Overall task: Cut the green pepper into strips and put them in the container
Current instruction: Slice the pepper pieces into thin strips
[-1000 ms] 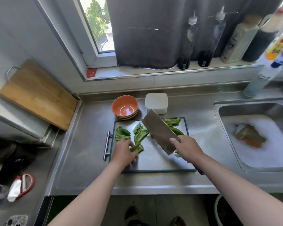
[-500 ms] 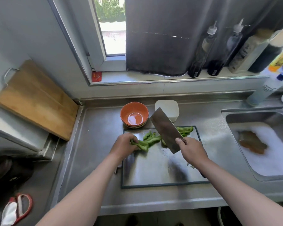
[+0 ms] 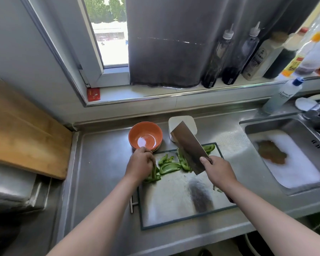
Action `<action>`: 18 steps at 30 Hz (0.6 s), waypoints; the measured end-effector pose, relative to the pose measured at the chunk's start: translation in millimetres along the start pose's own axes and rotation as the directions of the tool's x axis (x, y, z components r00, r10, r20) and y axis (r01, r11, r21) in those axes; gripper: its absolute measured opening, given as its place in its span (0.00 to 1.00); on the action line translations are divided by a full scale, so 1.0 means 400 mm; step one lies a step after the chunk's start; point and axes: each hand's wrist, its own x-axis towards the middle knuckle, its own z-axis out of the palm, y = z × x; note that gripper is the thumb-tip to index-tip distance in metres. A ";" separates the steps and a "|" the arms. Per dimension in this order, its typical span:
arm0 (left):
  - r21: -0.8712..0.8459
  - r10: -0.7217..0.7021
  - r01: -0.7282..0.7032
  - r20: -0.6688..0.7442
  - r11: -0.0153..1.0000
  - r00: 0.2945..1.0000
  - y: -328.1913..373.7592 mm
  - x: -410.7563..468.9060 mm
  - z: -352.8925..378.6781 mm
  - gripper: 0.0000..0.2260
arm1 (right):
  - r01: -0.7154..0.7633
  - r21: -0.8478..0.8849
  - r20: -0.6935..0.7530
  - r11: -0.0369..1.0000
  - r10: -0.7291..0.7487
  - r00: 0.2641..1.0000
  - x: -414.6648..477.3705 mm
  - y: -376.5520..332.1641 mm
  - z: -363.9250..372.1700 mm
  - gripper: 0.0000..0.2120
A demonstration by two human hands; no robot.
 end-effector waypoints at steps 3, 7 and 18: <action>0.115 0.078 -0.077 -0.004 0.990 0.997 0.024 0.001 0.024 0.12 | -0.017 0.022 -0.012 1.000 0.017 1.000 0.004 0.003 -0.017 0.20; -0.010 0.185 -0.185 -0.037 0.983 0.982 0.110 0.032 0.046 0.11 | -0.020 0.029 -0.041 0.999 0.021 0.999 0.001 0.014 -0.063 0.21; -0.022 0.308 -0.339 0.480 0.940 0.821 0.362 -0.023 0.329 0.19 | -0.203 0.137 -0.110 0.970 0.218 0.970 -0.015 0.289 -0.193 0.22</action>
